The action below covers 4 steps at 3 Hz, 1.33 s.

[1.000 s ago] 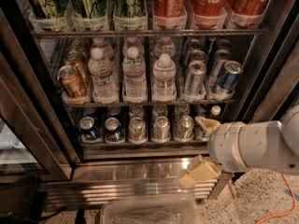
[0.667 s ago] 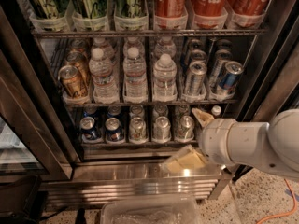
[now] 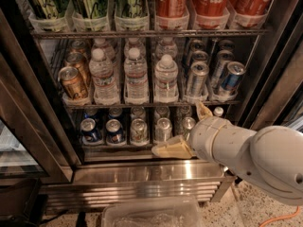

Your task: Pick water bottle from middle shelf of fridge

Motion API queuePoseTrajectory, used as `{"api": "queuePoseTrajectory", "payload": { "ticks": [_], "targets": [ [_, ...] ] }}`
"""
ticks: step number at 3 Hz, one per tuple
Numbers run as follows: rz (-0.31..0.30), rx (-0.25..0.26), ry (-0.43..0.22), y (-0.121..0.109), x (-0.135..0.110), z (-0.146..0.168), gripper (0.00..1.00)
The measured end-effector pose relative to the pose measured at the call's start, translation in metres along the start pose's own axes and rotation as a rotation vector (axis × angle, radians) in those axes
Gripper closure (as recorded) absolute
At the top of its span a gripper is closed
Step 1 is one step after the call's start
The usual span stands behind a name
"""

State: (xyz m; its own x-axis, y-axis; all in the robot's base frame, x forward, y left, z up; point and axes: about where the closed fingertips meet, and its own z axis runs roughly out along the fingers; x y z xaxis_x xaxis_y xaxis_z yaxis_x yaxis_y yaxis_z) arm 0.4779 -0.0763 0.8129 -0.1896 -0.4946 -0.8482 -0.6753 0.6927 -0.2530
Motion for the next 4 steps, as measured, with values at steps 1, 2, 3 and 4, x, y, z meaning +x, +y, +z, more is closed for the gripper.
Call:
{"api": "queuePoseTrajectory", "payload": {
  "ticks": [1, 2, 3, 4],
  "targets": [
    [0.046, 0.116, -0.061, -0.019, -0.009, 0.004, 0.00],
    [0.076, 0.200, -0.131, -0.034, -0.011, 0.002, 0.00],
    [0.092, 0.227, -0.214, -0.025, -0.026, 0.008, 0.00],
    [0.092, 0.227, -0.215, -0.024, -0.026, 0.008, 0.00]
  ]
}}
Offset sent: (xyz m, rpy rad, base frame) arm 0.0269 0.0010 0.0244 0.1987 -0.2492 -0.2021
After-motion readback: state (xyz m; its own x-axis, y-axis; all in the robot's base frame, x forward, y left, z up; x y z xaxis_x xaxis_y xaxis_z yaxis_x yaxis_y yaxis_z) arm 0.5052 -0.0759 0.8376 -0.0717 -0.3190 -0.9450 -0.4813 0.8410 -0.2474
